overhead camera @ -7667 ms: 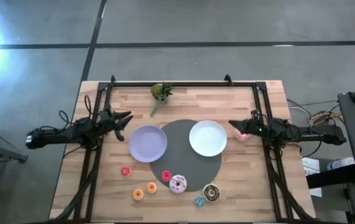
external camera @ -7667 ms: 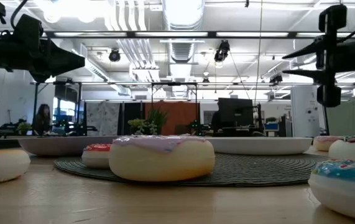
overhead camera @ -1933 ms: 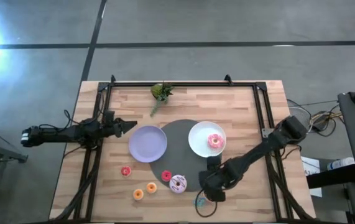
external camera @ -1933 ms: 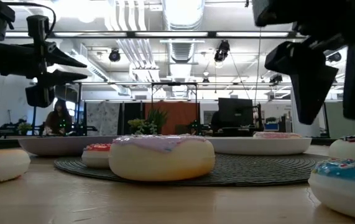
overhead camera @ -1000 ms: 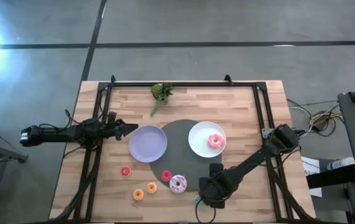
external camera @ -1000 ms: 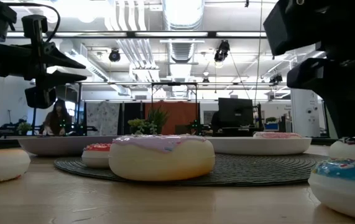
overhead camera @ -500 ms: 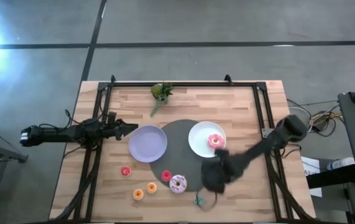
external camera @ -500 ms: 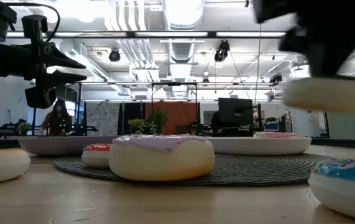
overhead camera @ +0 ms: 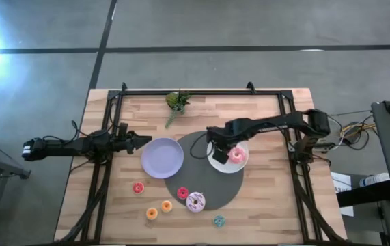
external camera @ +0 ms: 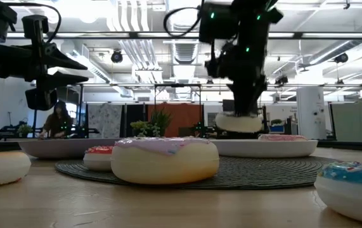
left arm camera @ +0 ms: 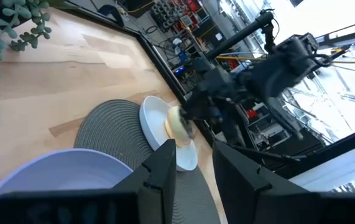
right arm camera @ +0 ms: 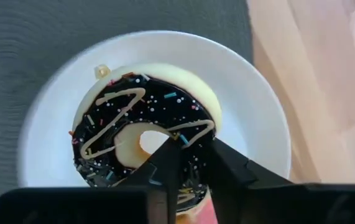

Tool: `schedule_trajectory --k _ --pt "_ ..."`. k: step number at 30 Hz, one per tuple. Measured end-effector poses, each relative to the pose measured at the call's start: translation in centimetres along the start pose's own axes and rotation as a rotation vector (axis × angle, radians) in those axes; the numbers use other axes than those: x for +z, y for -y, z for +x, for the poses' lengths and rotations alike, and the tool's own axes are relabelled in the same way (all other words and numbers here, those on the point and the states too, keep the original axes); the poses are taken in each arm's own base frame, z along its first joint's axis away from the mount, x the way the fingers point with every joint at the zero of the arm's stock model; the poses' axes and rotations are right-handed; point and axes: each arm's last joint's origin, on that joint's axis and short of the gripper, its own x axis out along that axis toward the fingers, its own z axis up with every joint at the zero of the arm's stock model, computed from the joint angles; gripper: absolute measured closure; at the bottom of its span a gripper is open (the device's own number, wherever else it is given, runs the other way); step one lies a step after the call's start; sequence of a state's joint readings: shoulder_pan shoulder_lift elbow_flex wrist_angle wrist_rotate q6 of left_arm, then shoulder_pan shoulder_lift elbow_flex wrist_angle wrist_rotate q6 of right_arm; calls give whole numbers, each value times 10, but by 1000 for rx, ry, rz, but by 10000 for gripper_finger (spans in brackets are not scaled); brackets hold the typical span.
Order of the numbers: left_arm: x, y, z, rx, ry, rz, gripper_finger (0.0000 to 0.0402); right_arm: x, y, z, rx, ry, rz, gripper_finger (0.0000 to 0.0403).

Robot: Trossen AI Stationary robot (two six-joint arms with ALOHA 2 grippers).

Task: Pick & Place donuts
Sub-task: Put the large black donut on the white plate, then put the large purple donut on the white plate

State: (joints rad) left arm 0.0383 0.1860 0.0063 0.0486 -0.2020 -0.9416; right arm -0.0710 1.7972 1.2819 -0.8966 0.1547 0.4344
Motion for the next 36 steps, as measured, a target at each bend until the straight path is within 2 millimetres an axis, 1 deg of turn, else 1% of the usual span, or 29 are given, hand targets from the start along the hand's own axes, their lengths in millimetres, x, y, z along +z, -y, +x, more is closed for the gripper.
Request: schedule_trajectory --k 4,8,12,14,17,20,22,24,25,27,29,31,32,34,36 --pt "0 0 0 -1 -1 -1 321 7 9 14 -16 -14 12 301" --pt "0 0 0 -1 -1 -1 321 9 12 13 -56 12 4 256" --pt "0 0 0 -2 -1 -1 321 7 13 13 -70 -13 -93 217" --pt "0 0 0 -1 1 -1 321 6 12 11 -72 -21 -112 202" --pt "1 0 0 5 17 -4 321 9 8 5 -70 15 -107 185" --pt "3 4 0 -29 46 -41 321 9 6 -4 -92 51 -138 175" --pt "4 6 0 -53 36 -30 321 5 2 -14 -83 74 -197 170" --pt "4 7 0 -58 12 1 321 -3 -9 -28 -25 97 -281 167" --pt "4 7 0 -60 12 16 321 -9 -18 -35 29 101 -333 166" --pt "4 8 0 -56 12 47 321 -26 -42 -46 139 98 -468 165" --pt "3 6 1 -37 2 75 321 -46 -69 -52 183 99 -610 166" --pt "2 5 2 -23 -8 82 321 -65 -95 -54 210 123 -737 167" --pt "2 5 2 -20 -11 82 321 -69 -107 -55 232 163 -774 167" --pt "2 4 3 -13 -17 84 321 -74 -127 -52 272 233 -804 167" --pt "1 4 3 -10 -23 85 321 -73 -140 -45 288 264 -770 165"
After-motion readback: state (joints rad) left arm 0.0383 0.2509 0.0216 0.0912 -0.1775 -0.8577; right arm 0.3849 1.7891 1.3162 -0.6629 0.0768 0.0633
